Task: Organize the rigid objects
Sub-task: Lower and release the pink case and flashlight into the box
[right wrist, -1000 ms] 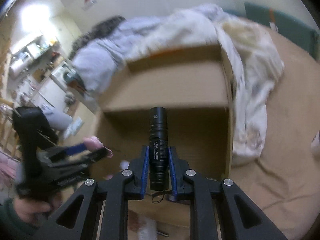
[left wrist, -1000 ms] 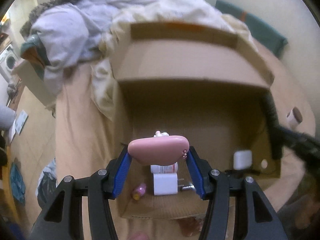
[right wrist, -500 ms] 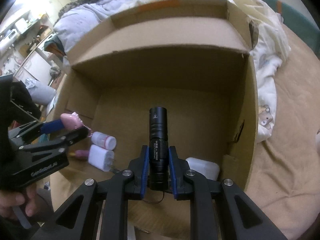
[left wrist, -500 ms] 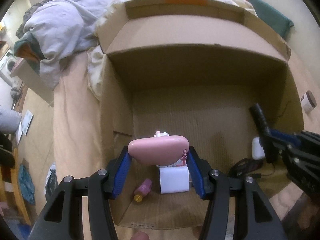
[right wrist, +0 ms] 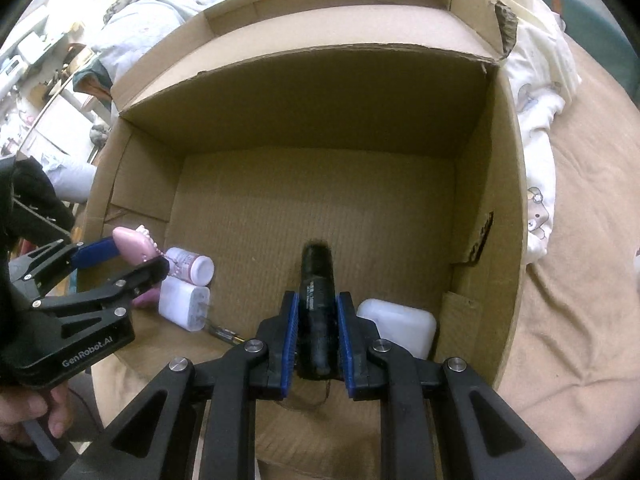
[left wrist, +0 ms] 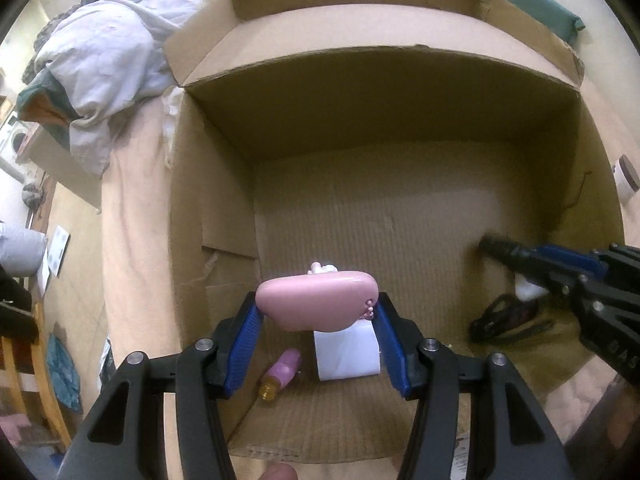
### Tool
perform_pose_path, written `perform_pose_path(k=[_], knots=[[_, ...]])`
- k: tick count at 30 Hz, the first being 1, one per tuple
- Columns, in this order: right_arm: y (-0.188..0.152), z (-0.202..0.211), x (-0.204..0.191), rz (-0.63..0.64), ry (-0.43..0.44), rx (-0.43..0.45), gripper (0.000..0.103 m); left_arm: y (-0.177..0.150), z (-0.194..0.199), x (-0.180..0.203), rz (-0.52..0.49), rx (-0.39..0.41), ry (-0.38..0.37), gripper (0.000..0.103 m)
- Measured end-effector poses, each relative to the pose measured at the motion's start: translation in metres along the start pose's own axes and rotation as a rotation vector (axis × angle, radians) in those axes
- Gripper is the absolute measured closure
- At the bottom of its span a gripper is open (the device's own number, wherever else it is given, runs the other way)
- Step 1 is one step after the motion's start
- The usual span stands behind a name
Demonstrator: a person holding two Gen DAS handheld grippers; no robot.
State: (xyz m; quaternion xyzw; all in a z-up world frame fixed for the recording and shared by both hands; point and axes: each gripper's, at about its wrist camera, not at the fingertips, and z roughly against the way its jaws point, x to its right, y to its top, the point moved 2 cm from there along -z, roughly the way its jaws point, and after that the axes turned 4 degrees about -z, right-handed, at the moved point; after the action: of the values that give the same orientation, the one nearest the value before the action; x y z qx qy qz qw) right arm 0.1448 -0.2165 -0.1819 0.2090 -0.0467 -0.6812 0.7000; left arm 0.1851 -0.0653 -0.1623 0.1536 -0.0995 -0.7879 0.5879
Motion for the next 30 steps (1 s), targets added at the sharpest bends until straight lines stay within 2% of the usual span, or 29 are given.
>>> perform_pose_path(k=[6,9,12,14,15,17,18,19,22,30], knots=[[0.003,0.009,0.0,-0.019,0.045,0.023,0.082,-0.002,-0.002,0.004,-0.013,-0.01,-0.001,0.049],[0.005,0.013,0.002,-0.033,0.068,0.031,0.08,0.0,0.001,0.003,-0.001,-0.004,-0.025,0.027],[0.007,0.017,-0.001,-0.028,0.077,0.048,0.078,0.002,0.007,0.002,0.011,0.008,-0.036,0.024],[0.009,0.022,-0.002,-0.03,0.085,0.072,0.077,0.004,0.011,0.001,0.038,0.024,-0.049,0.017],[0.01,0.025,-0.001,-0.032,0.091,0.086,0.073,0.004,0.013,0.0,0.051,0.031,-0.061,0.015],[0.012,0.032,-0.001,-0.042,0.108,0.117,0.042,0.005,0.018,-0.002,0.074,0.042,-0.074,0.013],[0.013,0.036,-0.001,-0.048,0.114,0.132,0.017,0.004,0.02,-0.003,0.08,0.048,-0.075,0.01],[0.014,0.04,-0.001,-0.055,0.12,0.151,0.005,0.005,0.022,-0.004,0.087,0.053,-0.071,0.004],[0.016,0.047,0.002,-0.063,0.109,0.177,0.002,0.005,0.03,-0.008,0.111,0.076,-0.078,0.001],[0.017,0.05,0.008,-0.116,0.087,0.189,0.002,0.003,0.033,-0.015,0.133,0.062,-0.108,0.001]])
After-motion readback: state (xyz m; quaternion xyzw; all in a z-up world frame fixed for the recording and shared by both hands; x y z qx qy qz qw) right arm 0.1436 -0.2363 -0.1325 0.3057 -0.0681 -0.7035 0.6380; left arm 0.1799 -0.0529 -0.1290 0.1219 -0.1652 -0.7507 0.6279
